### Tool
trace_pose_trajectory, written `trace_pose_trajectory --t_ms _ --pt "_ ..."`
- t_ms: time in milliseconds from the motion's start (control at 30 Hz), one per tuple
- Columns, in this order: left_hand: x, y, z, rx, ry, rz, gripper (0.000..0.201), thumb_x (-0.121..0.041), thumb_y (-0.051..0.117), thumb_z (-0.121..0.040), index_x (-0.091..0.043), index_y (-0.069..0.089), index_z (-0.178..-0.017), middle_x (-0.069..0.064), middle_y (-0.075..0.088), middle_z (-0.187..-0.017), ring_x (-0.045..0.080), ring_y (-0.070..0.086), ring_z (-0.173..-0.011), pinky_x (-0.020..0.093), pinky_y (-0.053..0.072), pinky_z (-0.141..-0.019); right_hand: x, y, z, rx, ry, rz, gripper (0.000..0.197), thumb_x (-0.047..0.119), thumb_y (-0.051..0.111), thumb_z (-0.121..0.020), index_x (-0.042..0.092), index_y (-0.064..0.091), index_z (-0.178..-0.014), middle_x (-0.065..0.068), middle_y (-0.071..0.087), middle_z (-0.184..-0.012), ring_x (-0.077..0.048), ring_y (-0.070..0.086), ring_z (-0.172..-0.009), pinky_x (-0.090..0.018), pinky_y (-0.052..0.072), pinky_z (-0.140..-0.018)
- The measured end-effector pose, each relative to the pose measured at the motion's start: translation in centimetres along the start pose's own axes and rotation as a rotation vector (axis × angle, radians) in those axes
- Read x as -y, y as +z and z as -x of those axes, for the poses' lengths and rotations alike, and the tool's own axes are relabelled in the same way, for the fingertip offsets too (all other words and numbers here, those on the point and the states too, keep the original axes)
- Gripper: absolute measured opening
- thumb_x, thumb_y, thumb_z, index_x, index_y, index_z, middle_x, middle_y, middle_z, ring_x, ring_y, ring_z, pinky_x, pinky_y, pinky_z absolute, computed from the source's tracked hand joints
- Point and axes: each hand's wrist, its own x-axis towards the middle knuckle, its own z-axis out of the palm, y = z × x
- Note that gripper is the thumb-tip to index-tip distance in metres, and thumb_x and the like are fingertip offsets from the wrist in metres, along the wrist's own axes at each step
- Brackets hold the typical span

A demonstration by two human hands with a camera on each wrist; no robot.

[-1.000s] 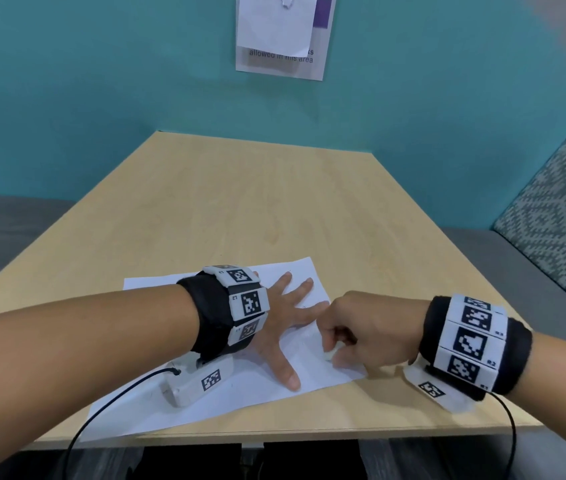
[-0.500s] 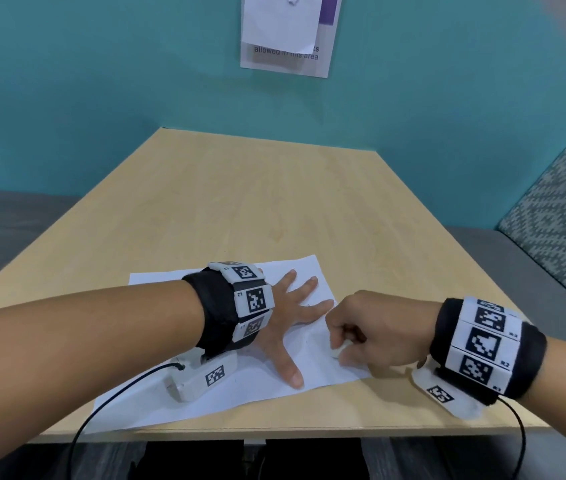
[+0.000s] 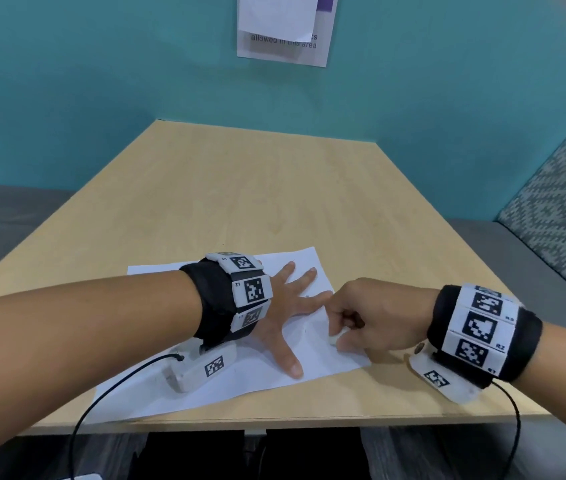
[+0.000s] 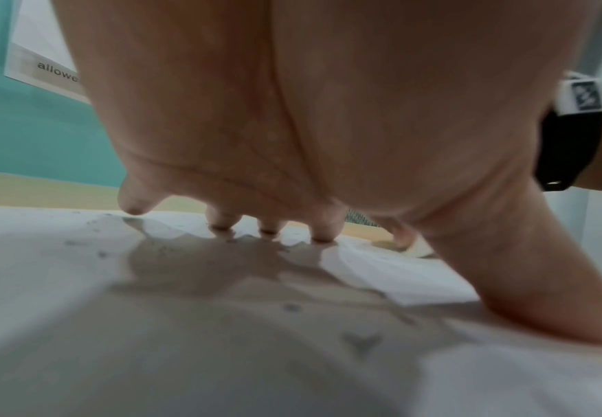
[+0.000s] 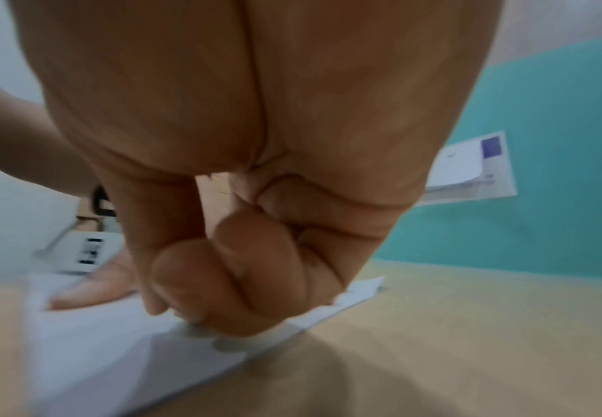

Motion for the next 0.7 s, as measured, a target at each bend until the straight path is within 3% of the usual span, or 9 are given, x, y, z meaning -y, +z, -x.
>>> trace_pose_trajectory --t_ms 167,300,400,567,700 --pt "0.0 -0.2 0.1 0.010 0.002 0.005 0.130 -0.079 0.070 -0.064 -0.051 -0.027 -0.146 -0.004 -0.037 -0.158 0.033 -0.033 -0.144 0.073 -0.005 -0.111 -0.8 -0.8 -0.3 -0.040 0.059 0.006 0.013 0.026 0.069 -0.081 0.017 0.067 -0.090 0.006 0.053 -0.067 -0.006 0.044 -0.057 -0.016 0.039 -0.057" --pt "-0.1 -0.3 0.2 0.011 0.010 -0.003 0.130 -0.077 0.071 -0.065 -0.051 -0.027 -0.146 -0.004 -0.036 -0.158 0.033 -0.032 -0.145 0.073 -0.005 -0.111 0.0 0.0 -0.2 0.021 0.008 0.011 0.014 0.026 0.067 -0.082 0.016 0.066 -0.092 0.007 0.053 -0.069 -0.006 0.045 -0.058 -0.015 0.039 -0.057" --pt "-0.2 -0.4 0.4 0.009 0.013 -0.002 0.129 -0.077 0.070 -0.066 -0.048 -0.026 -0.148 -0.005 -0.036 -0.158 0.032 -0.032 -0.145 0.072 -0.005 -0.112 -0.9 -0.8 -0.4 -0.036 0.053 0.017 0.014 0.026 0.069 -0.082 0.016 0.067 -0.091 0.005 0.054 -0.069 -0.008 0.045 -0.059 -0.016 0.039 -0.058" --pt "0.2 -0.3 0.3 0.003 0.035 0.020 0.128 -0.079 0.071 -0.063 -0.058 -0.029 -0.141 -0.005 -0.036 -0.158 0.032 -0.032 -0.145 0.075 -0.007 -0.108 -0.2 0.0 -0.4 0.014 0.003 0.015 0.013 0.025 0.067 -0.083 0.016 0.066 -0.092 0.007 0.053 -0.069 -0.005 0.045 -0.058 -0.013 0.039 -0.056" --pt "0.0 -0.5 0.4 0.018 0.015 -0.018 0.128 -0.079 0.068 -0.065 -0.048 -0.024 -0.148 -0.005 -0.035 -0.158 0.031 -0.031 -0.146 0.072 -0.006 -0.111 -1.6 -1.0 -0.4 -0.060 0.114 0.068 0.012 0.030 0.066 -0.084 0.019 0.065 -0.090 0.007 0.059 -0.074 -0.011 0.051 -0.066 -0.020 0.042 -0.061"
